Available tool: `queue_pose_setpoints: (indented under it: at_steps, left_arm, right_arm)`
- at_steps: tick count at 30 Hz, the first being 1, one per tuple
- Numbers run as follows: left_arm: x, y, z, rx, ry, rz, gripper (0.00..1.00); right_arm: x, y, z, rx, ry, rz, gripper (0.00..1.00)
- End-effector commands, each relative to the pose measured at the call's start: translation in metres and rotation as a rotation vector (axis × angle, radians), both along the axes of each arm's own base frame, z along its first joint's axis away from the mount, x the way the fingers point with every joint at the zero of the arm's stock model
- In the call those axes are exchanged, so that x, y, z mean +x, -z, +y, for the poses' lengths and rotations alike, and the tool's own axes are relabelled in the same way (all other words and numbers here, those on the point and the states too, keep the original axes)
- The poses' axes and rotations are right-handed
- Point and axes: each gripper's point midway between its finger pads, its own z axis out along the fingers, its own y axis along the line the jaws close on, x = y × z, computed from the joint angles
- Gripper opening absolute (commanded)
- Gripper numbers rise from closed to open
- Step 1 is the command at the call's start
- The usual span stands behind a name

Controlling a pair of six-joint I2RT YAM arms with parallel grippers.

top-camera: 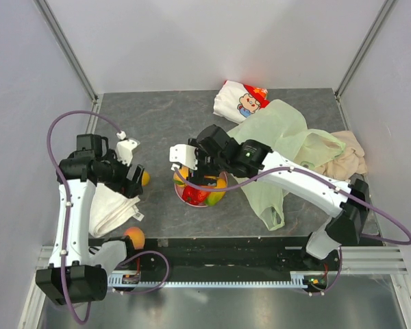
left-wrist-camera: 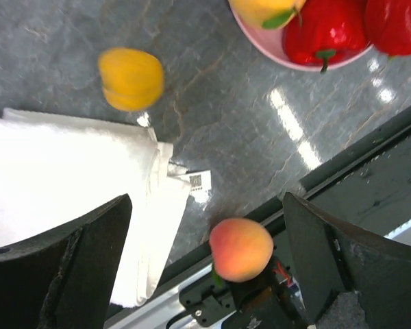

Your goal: Take the fake fruits out of the plastic bag

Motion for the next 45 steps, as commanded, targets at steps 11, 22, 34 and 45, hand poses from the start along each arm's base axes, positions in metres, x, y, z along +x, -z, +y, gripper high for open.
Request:
queue_pose_setpoints:
  at_steps: [11,22,34,45]
  left_arm:
    - [-0.058,0.023,0.024,0.278,0.597,0.133,0.93]
    - [-0.104,0.056,-0.046,0.281,1.424,-0.232,0.99]
    - [-0.136,0.069,-0.074,0.069,1.442,0.158,0.99]
    - [-0.154,0.081,-0.052,0.154,1.267,0.281,0.99]
  right_arm:
    - [0.015,-0.072,-0.027,0.275,0.212,0.075,0.91]
    - [0.044,-0.053,-0.064,0.318,0.371,0.209,0.95]
    - [0.064,-0.050,-0.084,0.343,0.457,0.246,0.97]
    - [0.070,-0.050,-0.067,0.347,0.382,0.279,0.97]
